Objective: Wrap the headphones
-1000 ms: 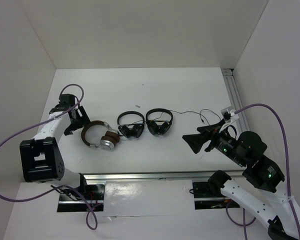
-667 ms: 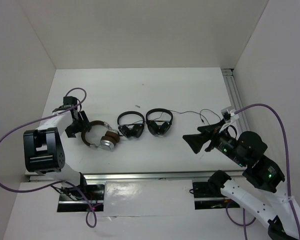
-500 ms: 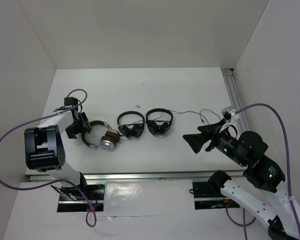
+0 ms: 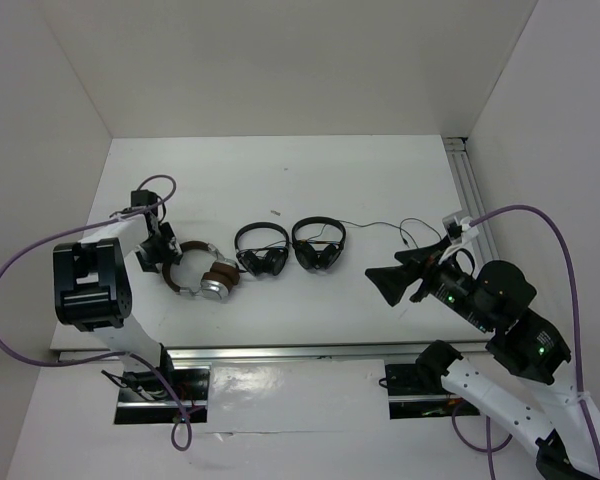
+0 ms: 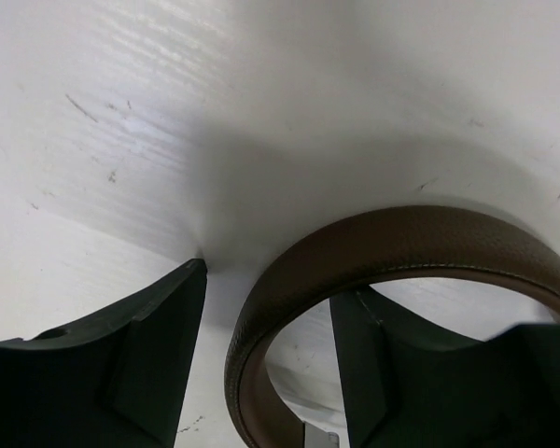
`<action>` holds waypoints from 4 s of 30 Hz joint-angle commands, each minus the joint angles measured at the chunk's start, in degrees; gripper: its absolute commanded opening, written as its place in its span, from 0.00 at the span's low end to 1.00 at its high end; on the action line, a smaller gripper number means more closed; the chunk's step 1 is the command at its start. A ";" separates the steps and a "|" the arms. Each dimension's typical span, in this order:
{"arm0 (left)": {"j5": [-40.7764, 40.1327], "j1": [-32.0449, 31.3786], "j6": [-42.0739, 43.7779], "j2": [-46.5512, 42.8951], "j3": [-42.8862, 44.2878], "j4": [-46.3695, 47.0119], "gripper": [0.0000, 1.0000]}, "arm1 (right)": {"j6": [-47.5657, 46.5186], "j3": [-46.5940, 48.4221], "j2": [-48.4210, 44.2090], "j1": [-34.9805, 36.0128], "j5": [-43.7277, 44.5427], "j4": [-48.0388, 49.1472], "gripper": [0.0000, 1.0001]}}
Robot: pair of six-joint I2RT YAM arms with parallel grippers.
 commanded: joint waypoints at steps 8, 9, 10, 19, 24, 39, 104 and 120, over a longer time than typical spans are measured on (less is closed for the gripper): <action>-0.09 0.33 1.47 3.64 1.34 -0.45 0.59 | 0.61 3.15 0.98 -0.29 -0.90 1.42 1.00; -0.09 0.33 1.47 3.64 1.34 -0.45 0.57 | 0.61 3.16 0.98 -0.29 -0.90 1.42 1.00; -0.09 0.33 1.47 3.64 1.34 -0.45 0.57 | 0.61 3.16 0.98 -0.29 -0.90 0.90 1.00; -17.13 -3.62 -3.71 2.33 1.96 -7.12 0.00 | 0.61 4.92 0.45 -1.35 -1.43 0.37 1.00; -21.36 -9.77 -3.72 -5.92 0.73 -7.66 0.00 | 0.61 8.51 1.07 -1.96 -2.49 -0.77 1.00; -32.19 -11.45 -18.23 -23.94 22.58 -27.08 0.00 | -2.55 4.74 7.39 -3.28 -7.76 9.31 1.00; 16.87 -16.46 -14.18 -27.12 49.07 -23.04 0.00 | -15.30 -10.46 33.32 7.25 -18.68 49.75 0.50; 0.09 -16.99 -2.68 -36.25 26.62 -13.94 0.00 | -17.22 -2.66 19.26 18.43 28.97 25.46 0.00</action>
